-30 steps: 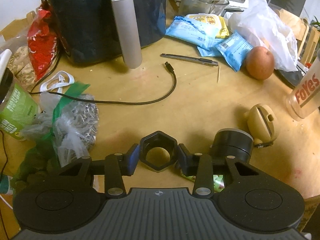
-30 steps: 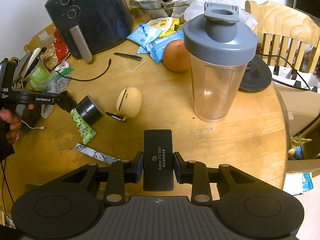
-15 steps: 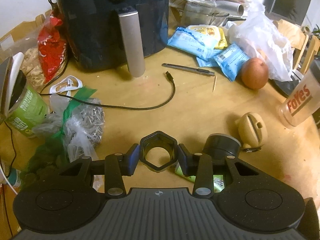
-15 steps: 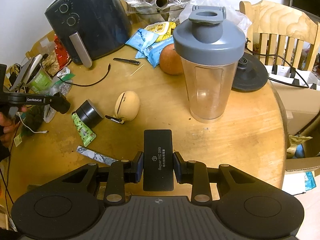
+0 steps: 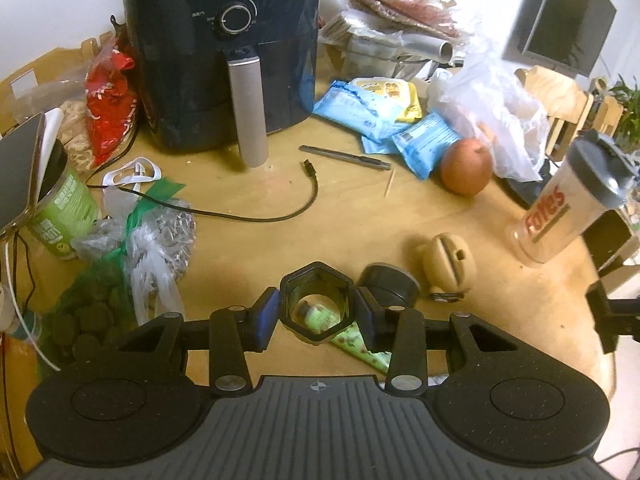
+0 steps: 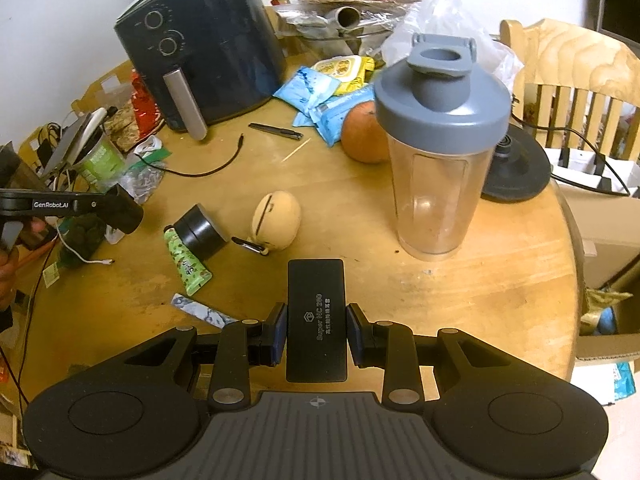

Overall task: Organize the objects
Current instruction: 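Carry the hexagonal cup to the box with the left tool while the right tool carries the case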

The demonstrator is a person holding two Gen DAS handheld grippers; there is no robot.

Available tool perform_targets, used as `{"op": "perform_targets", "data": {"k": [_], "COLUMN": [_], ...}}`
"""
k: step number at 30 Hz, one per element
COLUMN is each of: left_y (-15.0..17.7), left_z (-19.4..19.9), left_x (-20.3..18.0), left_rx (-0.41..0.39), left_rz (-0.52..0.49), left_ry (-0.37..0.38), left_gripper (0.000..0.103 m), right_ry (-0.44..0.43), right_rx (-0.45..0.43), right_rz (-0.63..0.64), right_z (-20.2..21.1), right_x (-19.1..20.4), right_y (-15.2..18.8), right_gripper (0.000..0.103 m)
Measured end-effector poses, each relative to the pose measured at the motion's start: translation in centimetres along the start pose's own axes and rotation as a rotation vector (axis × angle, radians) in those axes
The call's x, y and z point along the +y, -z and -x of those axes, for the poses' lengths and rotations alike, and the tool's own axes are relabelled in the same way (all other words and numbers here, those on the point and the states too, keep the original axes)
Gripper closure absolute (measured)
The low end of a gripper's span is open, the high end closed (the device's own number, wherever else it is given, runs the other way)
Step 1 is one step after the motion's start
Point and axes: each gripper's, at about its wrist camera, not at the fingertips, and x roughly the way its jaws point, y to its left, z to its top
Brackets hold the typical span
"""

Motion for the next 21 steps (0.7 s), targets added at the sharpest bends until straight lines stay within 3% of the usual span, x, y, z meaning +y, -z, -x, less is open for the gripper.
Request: {"op": "perform_targets", "data": {"k": [21], "left_y": [4.4], "left_z": [5.6], "left_x": [-2.4], "left_rx": [-0.016], "left_rz": [0.065], "left_ry": [0.009], "left_gripper": [0.063], "right_ry": [-0.089], "right_rx": [-0.011], "right_rz": [0.089], "right_z": [1.0], "right_x": [2.3], "right_y": [0.0], "right_gripper": [0.069]}}
